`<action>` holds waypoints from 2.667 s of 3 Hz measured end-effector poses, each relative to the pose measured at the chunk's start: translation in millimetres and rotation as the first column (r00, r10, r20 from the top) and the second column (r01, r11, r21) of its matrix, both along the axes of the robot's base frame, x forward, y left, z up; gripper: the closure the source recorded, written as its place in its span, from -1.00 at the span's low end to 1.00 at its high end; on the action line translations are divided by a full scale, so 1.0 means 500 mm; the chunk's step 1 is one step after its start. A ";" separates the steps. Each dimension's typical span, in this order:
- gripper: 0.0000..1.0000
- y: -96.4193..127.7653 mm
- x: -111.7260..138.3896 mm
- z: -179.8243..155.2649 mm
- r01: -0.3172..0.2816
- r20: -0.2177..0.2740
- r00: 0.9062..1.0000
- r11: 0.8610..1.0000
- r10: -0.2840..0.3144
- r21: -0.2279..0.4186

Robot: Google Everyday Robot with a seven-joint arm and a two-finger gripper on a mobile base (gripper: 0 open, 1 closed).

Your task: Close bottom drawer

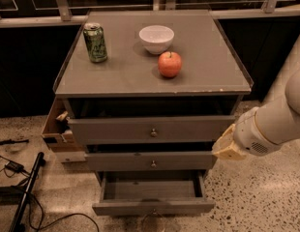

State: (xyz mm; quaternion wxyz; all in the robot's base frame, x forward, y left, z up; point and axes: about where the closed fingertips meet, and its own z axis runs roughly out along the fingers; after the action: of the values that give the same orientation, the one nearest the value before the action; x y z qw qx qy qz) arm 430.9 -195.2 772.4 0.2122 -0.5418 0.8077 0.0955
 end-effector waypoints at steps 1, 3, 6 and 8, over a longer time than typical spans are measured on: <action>1.00 -0.011 -0.001 -0.065 0.008 0.022 1.000 1.000 -0.008 -0.002; 1.00 -0.046 -0.034 -0.448 0.053 -0.021 0.998 0.994 -0.052 0.095; 1.00 -0.035 -0.059 -0.588 0.086 -0.097 0.993 0.987 -0.073 0.135; 1.00 -0.061 -0.079 -0.860 0.156 -0.101 0.985 0.971 -0.140 0.182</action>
Offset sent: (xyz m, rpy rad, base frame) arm -0.0011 -0.0338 -0.2874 0.0979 -0.0907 -0.0927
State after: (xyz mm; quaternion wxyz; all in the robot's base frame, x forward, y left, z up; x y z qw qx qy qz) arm 391.2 -225.7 342.5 0.2337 -0.4527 0.8416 0.1794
